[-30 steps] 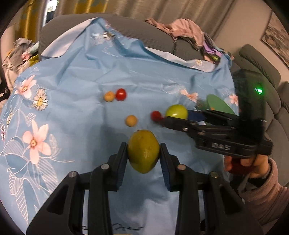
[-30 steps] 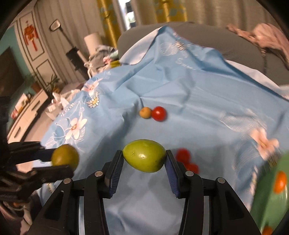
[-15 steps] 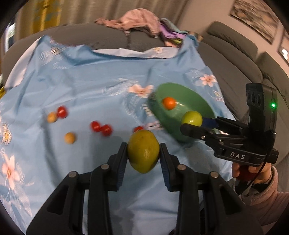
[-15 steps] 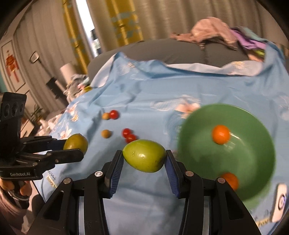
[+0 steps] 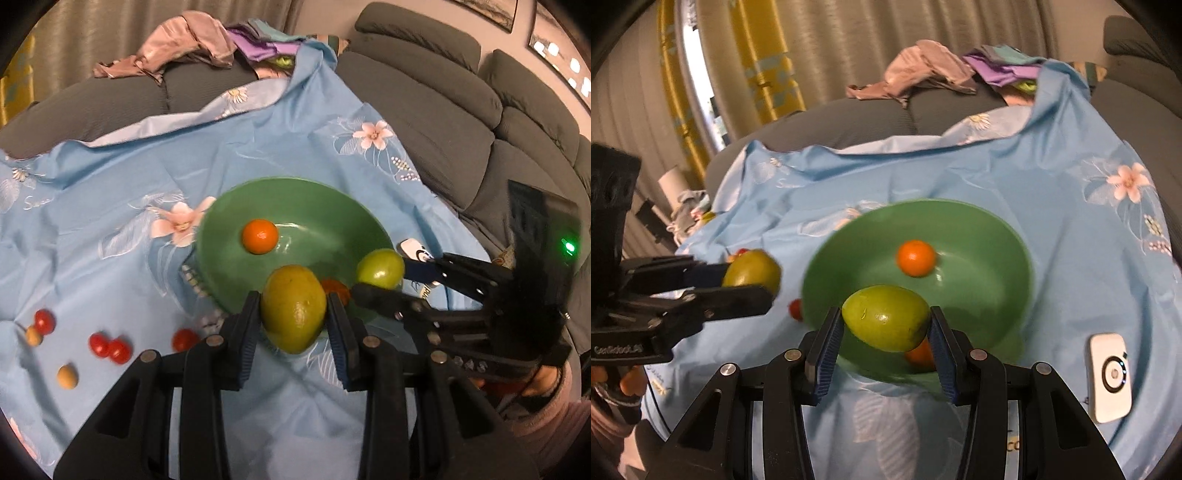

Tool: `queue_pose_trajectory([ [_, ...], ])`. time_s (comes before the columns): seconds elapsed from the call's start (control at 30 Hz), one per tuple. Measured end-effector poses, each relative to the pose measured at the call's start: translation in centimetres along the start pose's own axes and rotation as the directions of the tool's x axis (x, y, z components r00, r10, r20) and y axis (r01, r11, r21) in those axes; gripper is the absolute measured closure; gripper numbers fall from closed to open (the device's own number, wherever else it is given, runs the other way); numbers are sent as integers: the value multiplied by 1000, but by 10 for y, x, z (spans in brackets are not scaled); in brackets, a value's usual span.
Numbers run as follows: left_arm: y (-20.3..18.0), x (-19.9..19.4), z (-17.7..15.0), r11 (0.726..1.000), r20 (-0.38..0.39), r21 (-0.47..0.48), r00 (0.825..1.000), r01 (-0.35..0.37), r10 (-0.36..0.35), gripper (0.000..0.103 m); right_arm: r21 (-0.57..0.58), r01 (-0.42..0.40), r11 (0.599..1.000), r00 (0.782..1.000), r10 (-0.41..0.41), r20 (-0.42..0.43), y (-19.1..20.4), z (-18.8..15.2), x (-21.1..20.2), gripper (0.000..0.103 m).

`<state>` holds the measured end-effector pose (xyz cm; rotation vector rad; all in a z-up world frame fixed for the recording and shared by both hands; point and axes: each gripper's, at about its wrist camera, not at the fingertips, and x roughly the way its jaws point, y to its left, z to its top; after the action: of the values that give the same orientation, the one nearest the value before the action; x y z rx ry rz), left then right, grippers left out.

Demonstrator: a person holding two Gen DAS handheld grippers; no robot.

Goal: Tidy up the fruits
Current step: 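Carry both fruits over the green bowl and open both grippers, then move both tools back over the remaining small fruits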

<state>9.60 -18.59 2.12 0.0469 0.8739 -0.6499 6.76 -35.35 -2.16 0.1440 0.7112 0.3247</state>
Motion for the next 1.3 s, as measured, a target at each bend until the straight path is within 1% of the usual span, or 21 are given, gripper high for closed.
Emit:
queue_pose_trajectory([
  [0.07,-1,10,3,1000,-14,-1,1000,-3,3,68,7,4,1000,1000,-4,-7,-6,-3,0,55],
  [0.1,-1,14,5,1000,-18,-1,1000,-1,1,71,8,8,1000,1000,-8,-11,-8,-3,2,55],
  [0.37,0,30,13,1000,-46,1,999,-24,24,71,-3,30,1000,999,-30,-25,-10,-5,6,55],
  [0.47,1,33,12,1000,-54,-6,998,-30,30,70,1,25,1000,999,-25,-38,-11,-7,9,55],
  [0.57,2,32,12,999,-54,-19,998,-30,28,66,-10,36,999,999,-37,-38,-10,-9,8,55],
  [0.73,3,19,8,999,-22,-31,999,-33,33,44,-5,34,999,999,-35,-27,-9,-8,4,55],
  [0.8,6,11,6,998,-12,-42,999,-39,38,42,5,31,1000,999,-31,-14,-11,-6,0,55],
  [0.87,12,0,0,997,-1,-53,999,-53,53,38,19,36,999,999,-36,1,-15,-4,-6,55],
  [0.9,15,-6,-5,996,4,-60,998,-64,64,33,28,42,999,999,-42,13,-18,-3,-11,55],
  [0.93,20,-13,-11,995,8,-69,997,-77,78,33,36,46,998,999,-47,21,-20,-2,-15,55],
  [1.07,40,-39,-39,983,5,-125,991,-131,133,32,95,66,993,996,-71,47,-34,1,-30,55],
  [1.17,57,-58,-60,966,-4,-174,981,-191,193,32,136,58,989,996,-66,53,-39,0,-37,55],
  [1.3,78,-82,-88,938,-16,-257,972,-232,236,32,118,37,992,998,-43,54,-26,0,-41,55],
])
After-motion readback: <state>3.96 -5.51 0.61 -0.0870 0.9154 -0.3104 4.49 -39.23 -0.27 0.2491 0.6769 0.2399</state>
